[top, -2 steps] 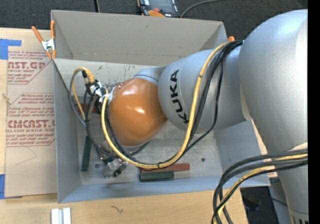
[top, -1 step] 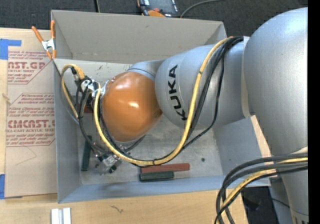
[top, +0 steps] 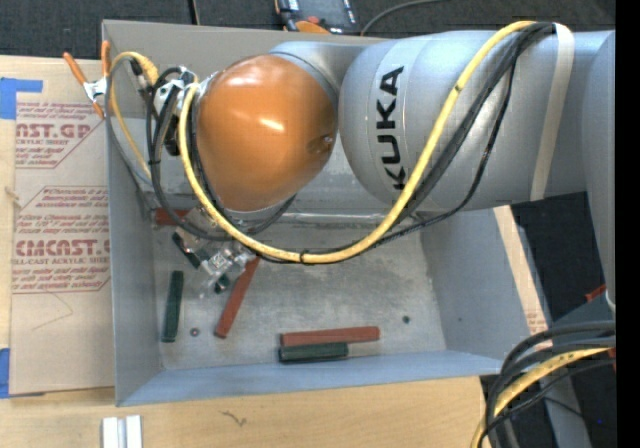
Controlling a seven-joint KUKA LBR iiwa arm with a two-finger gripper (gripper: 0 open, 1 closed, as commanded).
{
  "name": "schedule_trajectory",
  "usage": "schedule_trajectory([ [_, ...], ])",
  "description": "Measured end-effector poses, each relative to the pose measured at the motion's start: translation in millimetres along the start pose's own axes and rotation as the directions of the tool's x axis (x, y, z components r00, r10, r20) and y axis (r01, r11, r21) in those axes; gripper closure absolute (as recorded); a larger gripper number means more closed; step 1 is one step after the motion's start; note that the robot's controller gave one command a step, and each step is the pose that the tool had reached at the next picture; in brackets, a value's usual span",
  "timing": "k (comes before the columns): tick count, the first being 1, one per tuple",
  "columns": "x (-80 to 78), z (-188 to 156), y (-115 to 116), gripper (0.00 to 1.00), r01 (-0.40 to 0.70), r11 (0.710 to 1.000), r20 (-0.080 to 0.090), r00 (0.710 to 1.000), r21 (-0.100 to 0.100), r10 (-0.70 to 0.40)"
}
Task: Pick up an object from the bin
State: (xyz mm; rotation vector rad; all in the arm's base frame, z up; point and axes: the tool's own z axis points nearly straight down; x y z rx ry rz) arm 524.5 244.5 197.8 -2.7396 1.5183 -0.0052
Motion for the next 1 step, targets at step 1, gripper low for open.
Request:
schedule_trajectory([
  [1, 11.2, -97.4, -24.1, 1.0, 0.074, 0.997, 0.0, 0.997, 0.0, -0.074],
])
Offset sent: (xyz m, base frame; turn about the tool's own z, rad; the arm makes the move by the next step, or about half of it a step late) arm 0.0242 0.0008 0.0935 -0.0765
